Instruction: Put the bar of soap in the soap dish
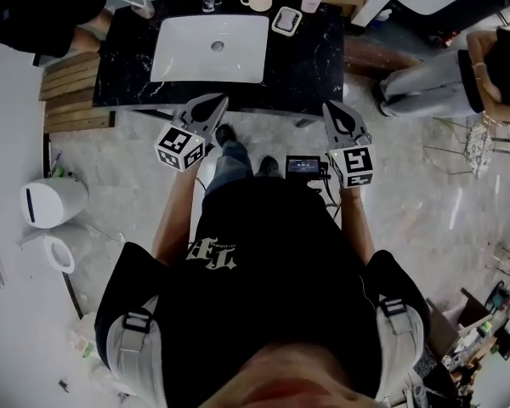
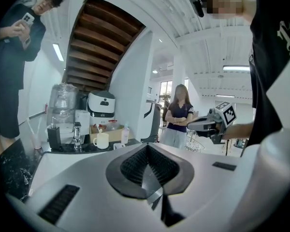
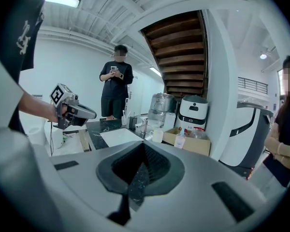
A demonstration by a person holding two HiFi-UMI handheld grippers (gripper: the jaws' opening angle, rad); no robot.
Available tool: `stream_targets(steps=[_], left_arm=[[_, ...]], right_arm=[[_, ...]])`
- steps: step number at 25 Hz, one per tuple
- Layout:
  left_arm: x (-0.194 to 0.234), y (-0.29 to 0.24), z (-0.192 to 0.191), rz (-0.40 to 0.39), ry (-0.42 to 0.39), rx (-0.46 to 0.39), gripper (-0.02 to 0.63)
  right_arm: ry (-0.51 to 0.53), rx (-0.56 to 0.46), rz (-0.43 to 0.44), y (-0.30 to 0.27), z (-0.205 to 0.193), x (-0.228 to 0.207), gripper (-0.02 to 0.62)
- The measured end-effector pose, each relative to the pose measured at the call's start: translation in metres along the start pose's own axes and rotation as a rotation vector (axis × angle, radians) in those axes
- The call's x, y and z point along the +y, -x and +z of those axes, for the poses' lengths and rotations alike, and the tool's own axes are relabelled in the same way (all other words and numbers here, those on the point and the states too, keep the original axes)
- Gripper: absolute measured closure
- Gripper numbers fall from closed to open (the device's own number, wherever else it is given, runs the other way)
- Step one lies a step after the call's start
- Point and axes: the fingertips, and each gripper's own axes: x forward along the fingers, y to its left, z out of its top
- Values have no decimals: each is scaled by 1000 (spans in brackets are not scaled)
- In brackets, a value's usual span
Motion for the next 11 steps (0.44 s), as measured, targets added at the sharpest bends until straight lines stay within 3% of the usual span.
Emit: stream_targets(steps=[5, 11], left_arm=[[-19, 2, 1, -41, -14, -9, 598], [-19, -1, 16, -30, -51, -53, 598]], right_arm=[[2, -13, -18, 14, -3, -2, 588], [35, -55, -22, 14, 9, -13, 589]])
